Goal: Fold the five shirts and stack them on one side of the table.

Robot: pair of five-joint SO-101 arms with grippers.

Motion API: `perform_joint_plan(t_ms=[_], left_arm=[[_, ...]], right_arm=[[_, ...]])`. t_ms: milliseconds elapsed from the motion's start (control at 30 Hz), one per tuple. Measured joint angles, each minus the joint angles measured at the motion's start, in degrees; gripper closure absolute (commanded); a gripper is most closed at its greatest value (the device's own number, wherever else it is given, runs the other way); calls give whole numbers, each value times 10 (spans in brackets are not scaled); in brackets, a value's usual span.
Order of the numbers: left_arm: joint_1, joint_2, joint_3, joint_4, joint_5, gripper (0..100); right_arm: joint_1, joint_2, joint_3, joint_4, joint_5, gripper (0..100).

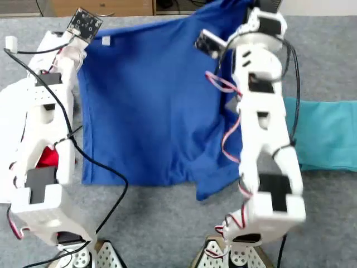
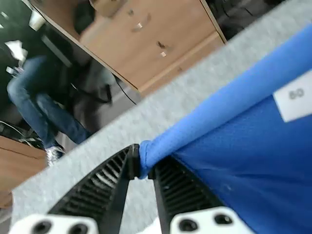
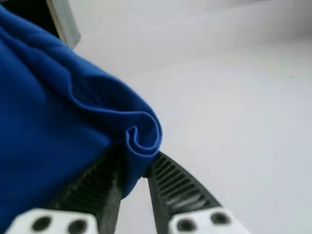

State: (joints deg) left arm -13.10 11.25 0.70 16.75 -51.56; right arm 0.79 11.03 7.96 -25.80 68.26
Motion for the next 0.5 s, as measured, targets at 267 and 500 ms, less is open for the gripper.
perform_joint_plan(t_ms=[267, 500], left_arm=[[0, 108, -130, -38, 0, 982], [0, 145, -223, -38, 0, 982]], right_arm=[[-12, 178, -249, 0, 0, 996], [-26, 273, -423, 0, 0, 996]])
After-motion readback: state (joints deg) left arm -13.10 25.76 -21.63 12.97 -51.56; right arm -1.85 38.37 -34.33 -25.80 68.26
